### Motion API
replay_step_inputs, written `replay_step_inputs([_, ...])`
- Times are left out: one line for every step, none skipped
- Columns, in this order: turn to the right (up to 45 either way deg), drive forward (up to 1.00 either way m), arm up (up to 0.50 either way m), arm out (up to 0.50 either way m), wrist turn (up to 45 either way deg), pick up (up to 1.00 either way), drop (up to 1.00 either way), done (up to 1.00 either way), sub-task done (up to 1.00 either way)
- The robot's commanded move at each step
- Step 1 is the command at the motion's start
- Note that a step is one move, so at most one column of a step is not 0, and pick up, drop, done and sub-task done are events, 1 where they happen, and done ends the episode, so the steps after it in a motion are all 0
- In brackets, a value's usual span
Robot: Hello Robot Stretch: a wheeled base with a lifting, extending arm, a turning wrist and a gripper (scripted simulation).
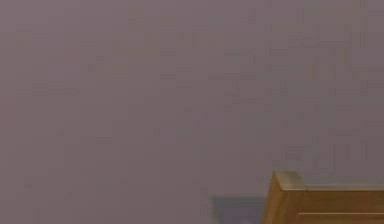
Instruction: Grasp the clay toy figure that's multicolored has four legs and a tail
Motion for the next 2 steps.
replay_step_inputs([0.0, 0.00, 0.00, 0.00, 45.0, 0.00, 0.00, 0.00, 0.00])
replay_step_inputs([0.0, 0.00, 0.00, 0.00, 3.0, 0.00, 0.00, 0.00, 0.00])
